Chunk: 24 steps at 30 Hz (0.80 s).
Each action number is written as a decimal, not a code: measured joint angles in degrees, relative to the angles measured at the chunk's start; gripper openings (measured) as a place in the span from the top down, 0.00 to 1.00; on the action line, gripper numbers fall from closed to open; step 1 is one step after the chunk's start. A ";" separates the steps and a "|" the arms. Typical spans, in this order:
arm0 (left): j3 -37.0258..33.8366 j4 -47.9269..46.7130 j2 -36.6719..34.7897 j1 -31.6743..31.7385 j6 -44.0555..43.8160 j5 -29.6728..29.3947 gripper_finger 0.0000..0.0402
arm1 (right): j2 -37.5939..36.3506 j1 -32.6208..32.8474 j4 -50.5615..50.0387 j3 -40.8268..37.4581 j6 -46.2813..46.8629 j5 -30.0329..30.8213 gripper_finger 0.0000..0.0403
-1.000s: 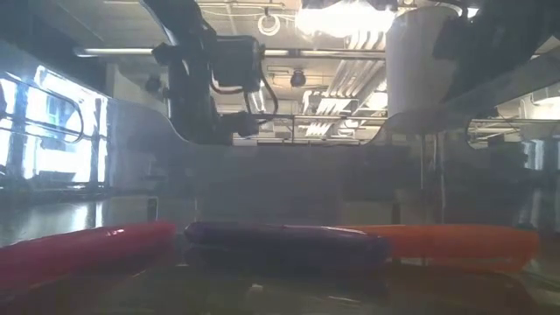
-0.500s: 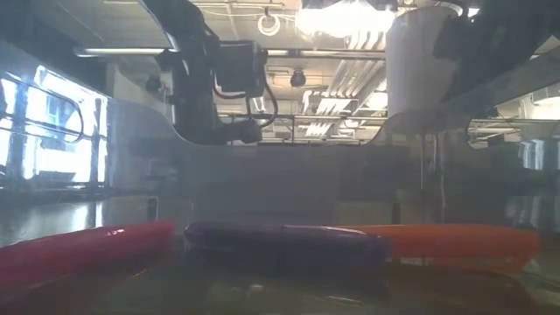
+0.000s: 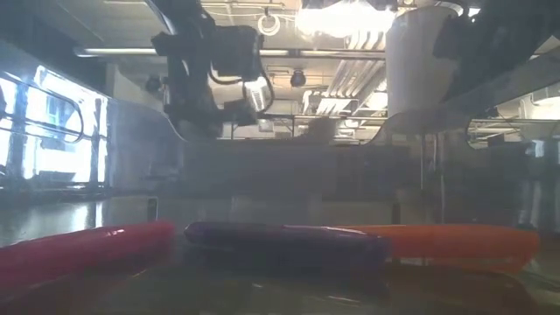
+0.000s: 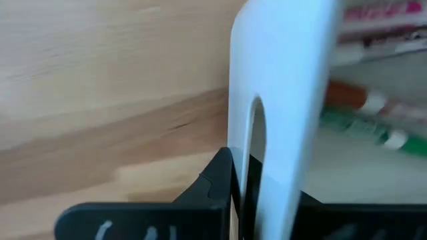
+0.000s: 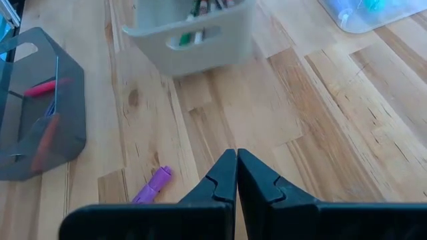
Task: Pick & Place Markers
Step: Adjust the gray bin
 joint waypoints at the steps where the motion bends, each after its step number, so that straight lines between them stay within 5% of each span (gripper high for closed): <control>1: 0.00 -2.07 -0.69 0.00 0.30 0.02 1.00 | 0.00 0.00 0.00 0.00 -0.02 -0.01 1.00; 12: -4.31 -11.37 -11.23 -1.39 0.22 -3.24 1.00 | 0.00 0.00 0.00 0.00 -0.02 -0.02 1.00; 24: -23.36 -2.01 -27.87 -14.94 -21.74 -4.85 1.00 | 0.15 0.00 0.75 0.00 2.17 0.26 1.00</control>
